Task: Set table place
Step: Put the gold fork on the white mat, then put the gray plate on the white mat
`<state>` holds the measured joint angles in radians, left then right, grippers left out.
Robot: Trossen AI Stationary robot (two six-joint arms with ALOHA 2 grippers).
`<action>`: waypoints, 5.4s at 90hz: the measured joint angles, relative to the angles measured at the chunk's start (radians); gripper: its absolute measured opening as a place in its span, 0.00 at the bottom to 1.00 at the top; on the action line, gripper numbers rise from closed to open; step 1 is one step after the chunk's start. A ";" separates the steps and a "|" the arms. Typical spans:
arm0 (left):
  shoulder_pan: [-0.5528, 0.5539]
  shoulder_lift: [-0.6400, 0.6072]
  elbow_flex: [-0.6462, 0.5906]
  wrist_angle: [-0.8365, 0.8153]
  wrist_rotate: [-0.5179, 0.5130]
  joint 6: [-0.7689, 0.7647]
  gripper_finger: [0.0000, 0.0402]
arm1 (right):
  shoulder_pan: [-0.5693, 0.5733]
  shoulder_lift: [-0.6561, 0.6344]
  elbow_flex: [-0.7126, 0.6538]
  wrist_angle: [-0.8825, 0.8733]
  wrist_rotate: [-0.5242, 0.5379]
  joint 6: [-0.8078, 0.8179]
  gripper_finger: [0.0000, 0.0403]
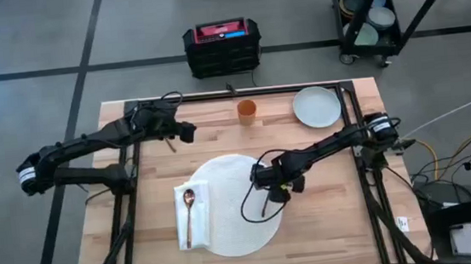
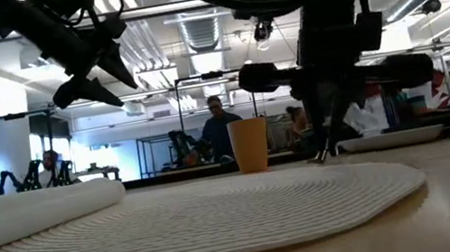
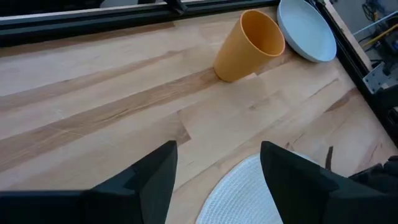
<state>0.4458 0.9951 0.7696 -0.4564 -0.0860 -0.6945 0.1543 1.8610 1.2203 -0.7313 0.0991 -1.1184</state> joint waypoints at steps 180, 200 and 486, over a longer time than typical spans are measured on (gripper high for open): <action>0.000 0.000 0.000 -0.033 0.026 0.015 0.54 | -0.583 -0.388 0.109 -0.205 -0.126 1.497 0.00; -0.002 0.000 0.000 -0.019 0.038 0.142 0.54 | -0.563 -0.533 -0.053 -0.204 -0.068 1.937 0.01; -0.003 0.132 0.000 0.079 0.005 0.475 0.54 | -0.026 0.010 0.321 -0.019 -0.183 2.117 0.00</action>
<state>0.4431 1.1266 0.7696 -0.3774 -0.0807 -0.2191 0.1281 1.8714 1.5416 -0.7500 -0.0842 0.9982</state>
